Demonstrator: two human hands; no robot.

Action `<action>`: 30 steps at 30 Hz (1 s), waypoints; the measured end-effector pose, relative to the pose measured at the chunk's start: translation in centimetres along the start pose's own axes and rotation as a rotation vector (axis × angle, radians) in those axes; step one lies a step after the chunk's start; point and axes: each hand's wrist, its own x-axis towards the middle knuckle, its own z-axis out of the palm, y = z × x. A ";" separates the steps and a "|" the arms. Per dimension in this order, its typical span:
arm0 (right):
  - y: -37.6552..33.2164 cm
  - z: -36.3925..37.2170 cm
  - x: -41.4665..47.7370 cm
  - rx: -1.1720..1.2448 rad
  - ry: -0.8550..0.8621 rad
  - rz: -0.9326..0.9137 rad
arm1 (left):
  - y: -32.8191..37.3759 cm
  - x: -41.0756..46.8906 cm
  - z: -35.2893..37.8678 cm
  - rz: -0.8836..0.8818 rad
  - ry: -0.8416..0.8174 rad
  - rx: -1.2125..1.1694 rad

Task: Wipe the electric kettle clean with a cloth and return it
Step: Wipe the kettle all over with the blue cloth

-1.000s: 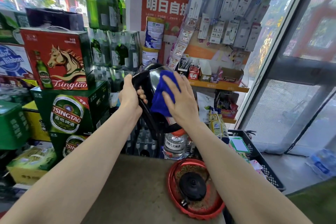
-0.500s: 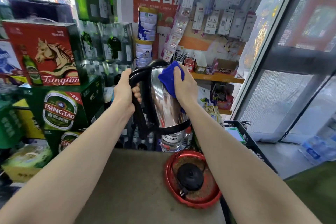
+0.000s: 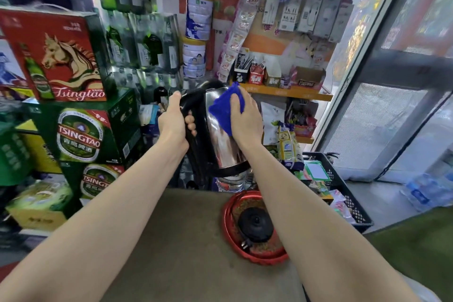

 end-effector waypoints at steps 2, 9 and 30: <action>0.2 0.5 -1.1 0.030 0.025 0.033 | -0.6 -0.2 -0.1 0.033 0.015 0.037; 1.6 1.1 -2.5 -0.140 -0.094 -0.125 | -3.2 -0.5 -1.0 0.118 -0.004 0.174; 20.7 7.9 -19.0 -0.079 -0.483 0.566 | -28.2 0.7 -17.4 -0.435 -0.037 0.312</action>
